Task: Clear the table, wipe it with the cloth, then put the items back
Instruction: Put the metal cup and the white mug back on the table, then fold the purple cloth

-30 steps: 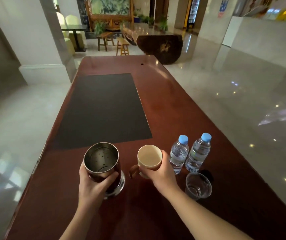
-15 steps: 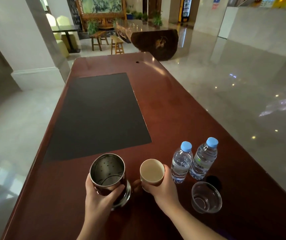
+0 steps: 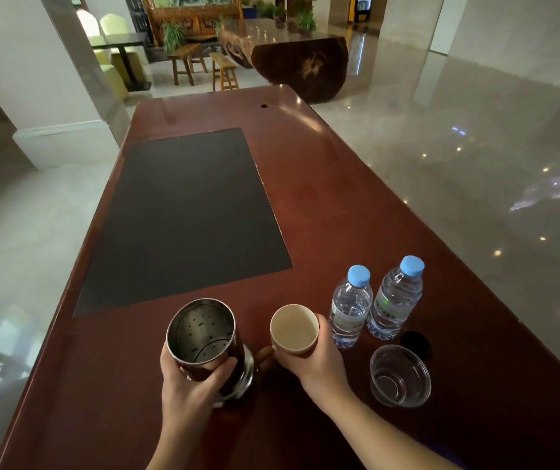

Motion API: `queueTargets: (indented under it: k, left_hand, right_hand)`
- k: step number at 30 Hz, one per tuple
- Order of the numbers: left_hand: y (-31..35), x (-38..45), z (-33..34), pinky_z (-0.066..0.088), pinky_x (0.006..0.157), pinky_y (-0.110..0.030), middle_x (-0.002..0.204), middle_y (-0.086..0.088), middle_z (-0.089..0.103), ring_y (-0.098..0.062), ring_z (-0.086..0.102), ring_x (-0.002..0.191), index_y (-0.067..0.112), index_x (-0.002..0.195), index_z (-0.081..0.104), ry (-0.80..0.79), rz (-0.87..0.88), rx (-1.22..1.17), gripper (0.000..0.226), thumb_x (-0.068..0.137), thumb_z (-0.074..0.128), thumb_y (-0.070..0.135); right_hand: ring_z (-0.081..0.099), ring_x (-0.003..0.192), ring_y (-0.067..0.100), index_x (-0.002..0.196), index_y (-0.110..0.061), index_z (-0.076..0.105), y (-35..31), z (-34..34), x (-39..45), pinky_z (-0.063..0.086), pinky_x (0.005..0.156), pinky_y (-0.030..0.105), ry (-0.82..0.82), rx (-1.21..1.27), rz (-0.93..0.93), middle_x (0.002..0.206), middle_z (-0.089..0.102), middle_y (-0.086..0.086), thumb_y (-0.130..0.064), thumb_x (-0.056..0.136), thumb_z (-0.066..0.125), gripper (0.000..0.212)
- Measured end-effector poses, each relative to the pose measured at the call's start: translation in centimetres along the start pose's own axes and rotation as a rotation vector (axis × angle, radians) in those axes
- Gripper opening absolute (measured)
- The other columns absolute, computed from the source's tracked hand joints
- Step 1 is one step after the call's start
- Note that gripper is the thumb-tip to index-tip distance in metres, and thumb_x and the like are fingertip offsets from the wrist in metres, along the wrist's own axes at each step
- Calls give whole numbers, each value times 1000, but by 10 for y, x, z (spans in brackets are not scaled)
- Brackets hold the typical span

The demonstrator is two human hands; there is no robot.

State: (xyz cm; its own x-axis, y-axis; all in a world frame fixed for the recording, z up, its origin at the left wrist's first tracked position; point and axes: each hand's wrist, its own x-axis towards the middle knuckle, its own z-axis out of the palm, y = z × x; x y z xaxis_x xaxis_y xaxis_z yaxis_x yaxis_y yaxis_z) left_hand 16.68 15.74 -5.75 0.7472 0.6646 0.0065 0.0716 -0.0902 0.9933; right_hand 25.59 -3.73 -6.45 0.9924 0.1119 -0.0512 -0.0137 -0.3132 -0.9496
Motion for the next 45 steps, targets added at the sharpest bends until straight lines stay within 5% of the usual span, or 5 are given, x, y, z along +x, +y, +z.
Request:
queueTargets:
  k: [11, 16, 20, 34, 45]
  left_hand:
    - [-2, -7, -1, 42, 84, -24, 109, 50, 49, 24, 50, 101, 43, 135, 35, 30, -27, 56, 109, 39, 85, 54]
    - [5, -6, -8, 43, 93, -28, 124, 32, 53, 13, 51, 113, 53, 130, 37, -14, -13, 99, 105, 38, 87, 59]
    - [8, -5, -17, 35, 111, -48, 142, 4, 49, -16, 45, 134, 40, 142, 33, -107, 29, 82, 113, 45, 91, 54]
    - [60, -76, -50, 24, 115, -47, 154, -6, 37, -23, 22, 146, 17, 141, 45, -14, 137, 874, 73, 83, 59, 61]
    - [89, -195, -12, 38, 104, -57, 125, -11, 65, -36, 50, 129, 13, 117, 67, -10, 422, 1222, 60, 86, 45, 59]
  right_hand:
    - [48, 114, -16, 128, -47, 33, 0, -3, 0, 34, 89, 2, -58, -18, 35, 124, 52, -26, -46, 54, 90, 93]
    - [42, 134, 11, 151, -19, 25, -9, -9, -5, 33, 113, 34, -78, -26, 96, 144, 46, -5, -37, 57, 93, 118]
    - [45, 130, 5, 142, -25, 35, -14, -18, -22, 36, 104, 24, -53, -47, 97, 138, 48, -17, -41, 60, 90, 100]
    - [39, 136, 16, 130, -13, 62, -49, -72, -87, 27, 111, 26, 2, -477, -223, 143, 50, 2, -31, 90, 64, 44]
    - [62, 114, 31, 103, -10, 76, -26, -189, -147, 47, 100, 44, -15, -850, -626, 113, 72, 7, -25, 73, 76, 33]
